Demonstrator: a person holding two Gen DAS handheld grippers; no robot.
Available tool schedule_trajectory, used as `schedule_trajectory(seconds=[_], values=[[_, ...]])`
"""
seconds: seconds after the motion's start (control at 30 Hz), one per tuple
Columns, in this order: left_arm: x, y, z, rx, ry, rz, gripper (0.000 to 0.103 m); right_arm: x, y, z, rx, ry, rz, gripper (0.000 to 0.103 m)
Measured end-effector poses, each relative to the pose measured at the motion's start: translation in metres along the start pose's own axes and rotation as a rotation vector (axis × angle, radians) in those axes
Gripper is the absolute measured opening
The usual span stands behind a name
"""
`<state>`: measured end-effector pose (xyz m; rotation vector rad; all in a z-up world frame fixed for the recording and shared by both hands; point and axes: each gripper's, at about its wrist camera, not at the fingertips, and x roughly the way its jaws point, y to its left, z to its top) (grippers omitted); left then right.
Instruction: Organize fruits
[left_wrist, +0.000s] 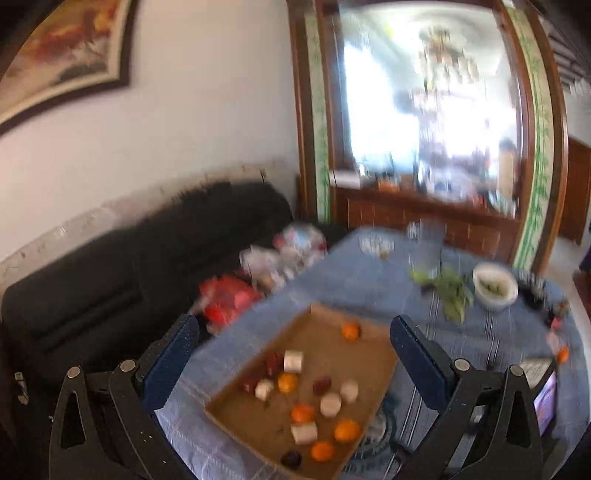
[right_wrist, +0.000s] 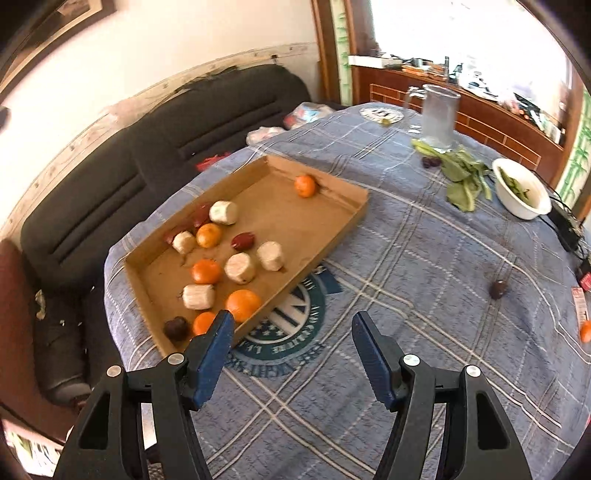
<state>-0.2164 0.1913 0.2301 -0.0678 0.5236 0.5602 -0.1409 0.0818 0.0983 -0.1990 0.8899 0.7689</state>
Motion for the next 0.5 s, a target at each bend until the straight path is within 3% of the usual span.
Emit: schedule_trajectory(seconds=[0.23, 0.4, 0.5], values=[[0.07, -0.003, -0.062, -0.01, 0.368, -0.037, 0.103, 0.017, 0.007, -0.016, -0.006, 0.064, 0.012, 0.071], [0.086, -0.013, -0.095, 0.077, 0.467, 0.084, 0.103, 0.023, 0.012, -0.023, -0.023, 0.088, 0.017, 0.072], [0.09, -0.021, -0.099, 0.101, 0.477, 0.094, 0.103, 0.025, 0.011, -0.027, -0.019, 0.098, 0.015, 0.074]])
